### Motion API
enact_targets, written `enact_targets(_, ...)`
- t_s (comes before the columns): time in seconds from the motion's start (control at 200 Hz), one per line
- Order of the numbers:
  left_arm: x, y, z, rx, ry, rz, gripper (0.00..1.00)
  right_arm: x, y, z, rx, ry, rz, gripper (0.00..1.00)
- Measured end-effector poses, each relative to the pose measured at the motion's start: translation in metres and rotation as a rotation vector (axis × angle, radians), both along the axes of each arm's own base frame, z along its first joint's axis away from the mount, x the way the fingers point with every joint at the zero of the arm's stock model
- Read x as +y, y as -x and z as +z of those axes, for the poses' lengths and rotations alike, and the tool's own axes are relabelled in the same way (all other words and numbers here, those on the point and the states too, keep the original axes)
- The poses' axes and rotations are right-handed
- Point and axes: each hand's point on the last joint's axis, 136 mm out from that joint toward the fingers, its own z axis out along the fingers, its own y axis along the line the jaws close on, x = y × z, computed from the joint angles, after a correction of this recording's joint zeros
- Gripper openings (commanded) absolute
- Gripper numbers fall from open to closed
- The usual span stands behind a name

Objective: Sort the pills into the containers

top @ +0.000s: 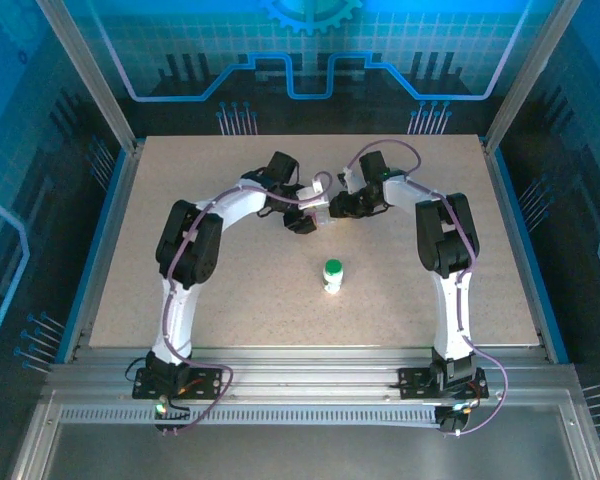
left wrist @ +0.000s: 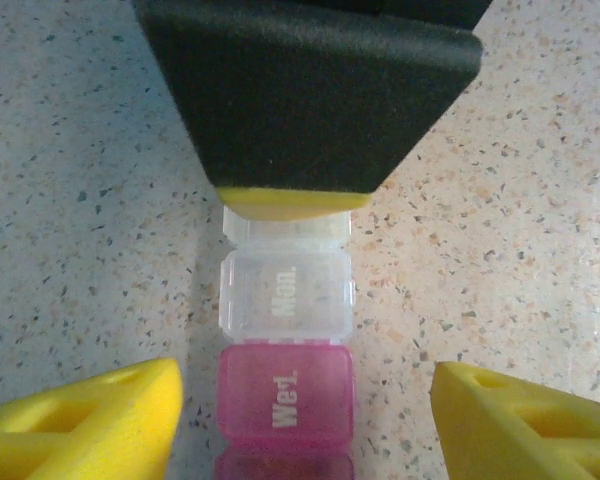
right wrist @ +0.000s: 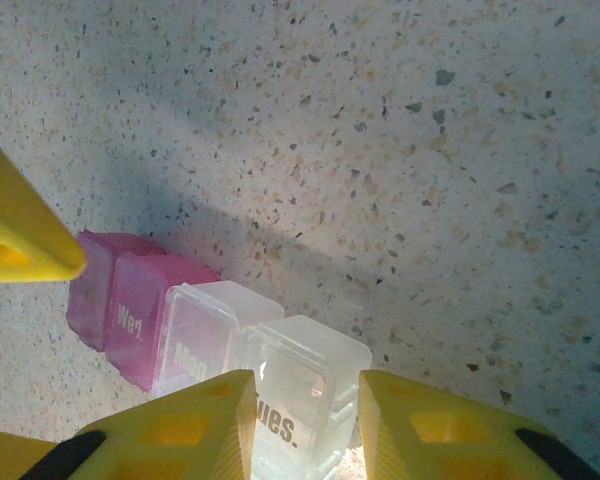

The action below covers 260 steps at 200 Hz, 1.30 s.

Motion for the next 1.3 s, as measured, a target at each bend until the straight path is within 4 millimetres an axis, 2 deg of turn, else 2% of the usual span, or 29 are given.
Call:
enact_targets(0.335, 0.003, -0.003, -0.023, 0.021, -0.093, -0.013, 0.65, 0.001, -0.001, 0.0, -0.005, -0.012, 0.018, 0.31)
enact_targets(0.51, 0.004, -0.007, -0.023, 0.014, -0.101, -0.01, 0.6, 0.001, -0.001, 0.0, -0.003, -0.016, 0.022, 0.31)
enact_targets(0.931, 0.005, -0.008, -0.028, 0.002, -0.135, -0.003, 0.57, 0.001, -0.001, 0.0, -0.003, -0.016, 0.025, 0.3)
enact_targets(1.116, 0.002, -0.009, -0.03, -0.002, -0.143, -0.004, 0.46, 0.001, -0.001, 0.0, -0.004, -0.016, 0.025, 0.3)
enact_targets(1.226, -0.001, -0.012, -0.03, -0.003, -0.146, -0.004, 0.35, 0.0, -0.002, 0.0, -0.006, -0.012, 0.023, 0.3)
enact_targets(1.301, -0.001, -0.012, -0.03, 0.005, -0.147, -0.001, 0.33, -0.001, -0.003, 0.0, -0.008, -0.011, 0.021, 0.3)
